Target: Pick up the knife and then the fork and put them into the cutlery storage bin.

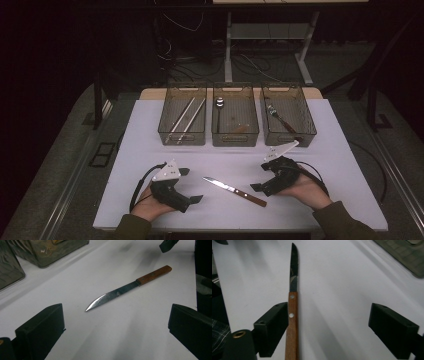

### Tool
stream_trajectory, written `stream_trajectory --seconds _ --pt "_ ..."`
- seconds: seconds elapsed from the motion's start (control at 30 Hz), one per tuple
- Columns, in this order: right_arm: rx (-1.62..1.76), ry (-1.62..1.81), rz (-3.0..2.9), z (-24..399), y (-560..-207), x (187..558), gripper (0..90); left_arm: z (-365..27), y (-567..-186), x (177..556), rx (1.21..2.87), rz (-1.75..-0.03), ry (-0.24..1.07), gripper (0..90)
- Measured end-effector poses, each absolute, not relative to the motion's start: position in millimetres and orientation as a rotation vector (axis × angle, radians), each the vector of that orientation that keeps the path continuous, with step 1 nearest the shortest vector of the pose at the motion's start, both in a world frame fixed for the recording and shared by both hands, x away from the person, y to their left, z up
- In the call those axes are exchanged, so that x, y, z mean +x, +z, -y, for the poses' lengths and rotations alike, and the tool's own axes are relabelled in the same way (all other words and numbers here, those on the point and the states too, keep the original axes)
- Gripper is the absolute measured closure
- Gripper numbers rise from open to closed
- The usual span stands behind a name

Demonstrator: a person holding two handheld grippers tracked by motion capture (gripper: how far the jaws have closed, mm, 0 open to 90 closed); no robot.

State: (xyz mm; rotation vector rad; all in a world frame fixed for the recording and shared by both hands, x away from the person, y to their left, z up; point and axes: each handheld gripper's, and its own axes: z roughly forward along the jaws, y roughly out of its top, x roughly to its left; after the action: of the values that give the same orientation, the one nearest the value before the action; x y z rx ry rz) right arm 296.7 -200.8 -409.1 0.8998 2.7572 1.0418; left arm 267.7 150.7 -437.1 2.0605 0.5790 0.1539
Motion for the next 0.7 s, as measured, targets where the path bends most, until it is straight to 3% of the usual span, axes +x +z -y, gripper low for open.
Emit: stream_trajectory --seconds 0.1,0.13,0.7 --pt "0.885 1.027 -2.783 194.5 -410.0 295.4 17.7 -150.6 -437.1 267.8 2.061 -0.579 0.154 0.0" --pt "0.876 1.015 -2.798 192.0 -410.4 294.9 23.2 -150.6 -437.2 267.9 2.06 -0.579 0.153 0.0" --pt "0.74 0.831 -2.944 157.8 -418.1 293.7 58.2 -149.4 -437.8 267.7 2.054 -0.584 0.147 0.0"
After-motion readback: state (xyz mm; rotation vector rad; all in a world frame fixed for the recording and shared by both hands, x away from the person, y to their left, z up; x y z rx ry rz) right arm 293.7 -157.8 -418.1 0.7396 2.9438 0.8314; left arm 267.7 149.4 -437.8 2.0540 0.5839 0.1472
